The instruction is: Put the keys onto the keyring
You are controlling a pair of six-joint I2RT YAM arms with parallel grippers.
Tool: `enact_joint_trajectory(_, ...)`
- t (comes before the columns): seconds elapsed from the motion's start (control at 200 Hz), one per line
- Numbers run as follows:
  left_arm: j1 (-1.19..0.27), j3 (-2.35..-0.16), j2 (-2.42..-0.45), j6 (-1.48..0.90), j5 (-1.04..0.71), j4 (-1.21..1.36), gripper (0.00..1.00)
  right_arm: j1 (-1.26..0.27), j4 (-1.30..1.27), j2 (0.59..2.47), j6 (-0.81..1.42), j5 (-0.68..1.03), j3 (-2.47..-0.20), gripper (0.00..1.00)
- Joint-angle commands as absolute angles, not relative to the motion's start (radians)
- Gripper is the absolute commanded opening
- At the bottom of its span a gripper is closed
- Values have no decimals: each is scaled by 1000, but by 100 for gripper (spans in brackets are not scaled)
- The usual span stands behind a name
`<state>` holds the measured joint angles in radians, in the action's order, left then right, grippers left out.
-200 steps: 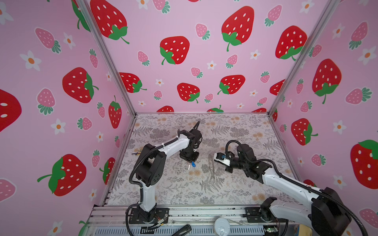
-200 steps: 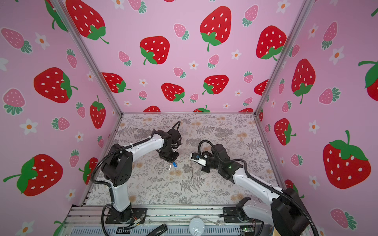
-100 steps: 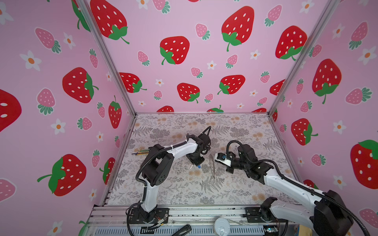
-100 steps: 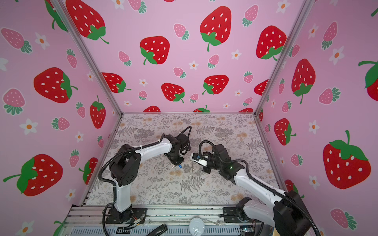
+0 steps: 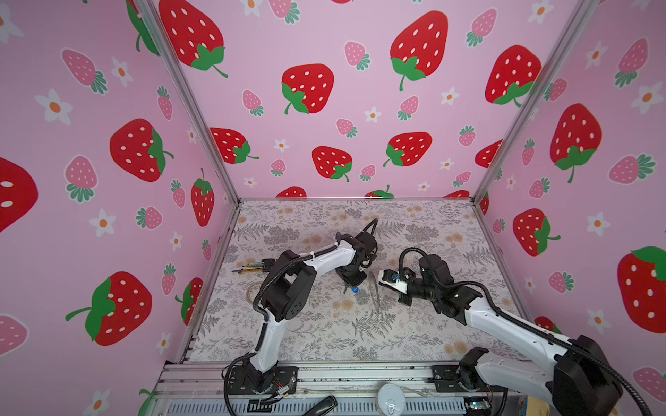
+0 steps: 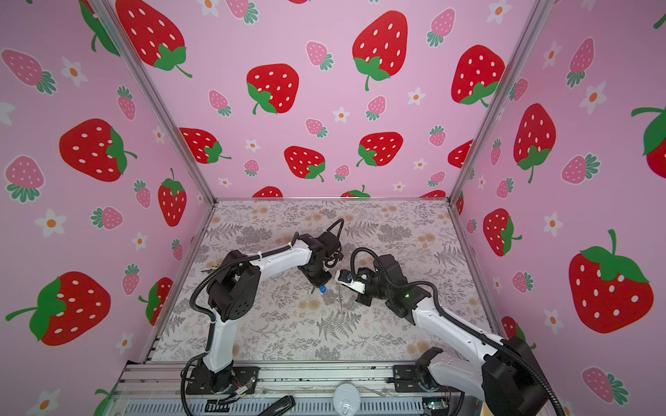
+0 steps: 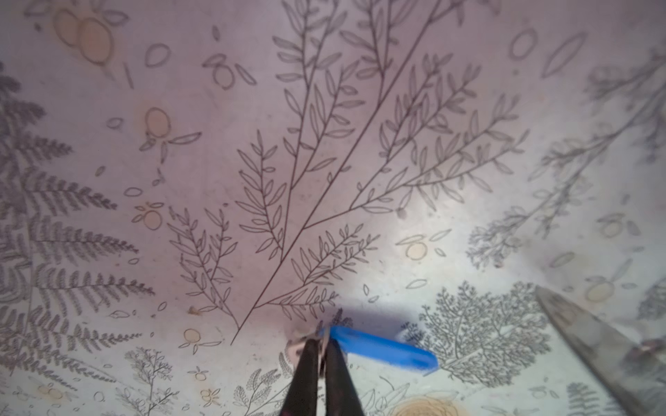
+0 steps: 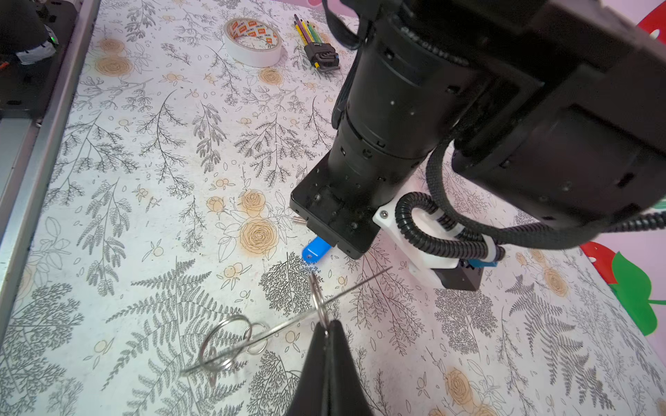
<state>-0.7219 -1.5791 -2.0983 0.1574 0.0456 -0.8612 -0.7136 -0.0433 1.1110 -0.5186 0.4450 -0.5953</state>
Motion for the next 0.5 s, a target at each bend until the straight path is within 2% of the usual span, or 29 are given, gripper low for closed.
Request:
enact_joint_trajectory(0.0,-718,-1530,-2024,158,62,-828,18,-719,-48,1093,-526,454,-593,0)
enact_joint_trajectory(0.16,-701,-1380,-1890,167,65,-713,26,-718,-55,1095,-526,459,-587,0)
enact_joint_trajectory(0.36,-695,-1211,-1785,245,29,-507,25,-719,-61,1105,-523,463,-588,0)
enact_joint_trajectory(0.495,-695,-1176,-1781,283,-22,-423,24,-719,-52,1102,-520,461,-591,0)
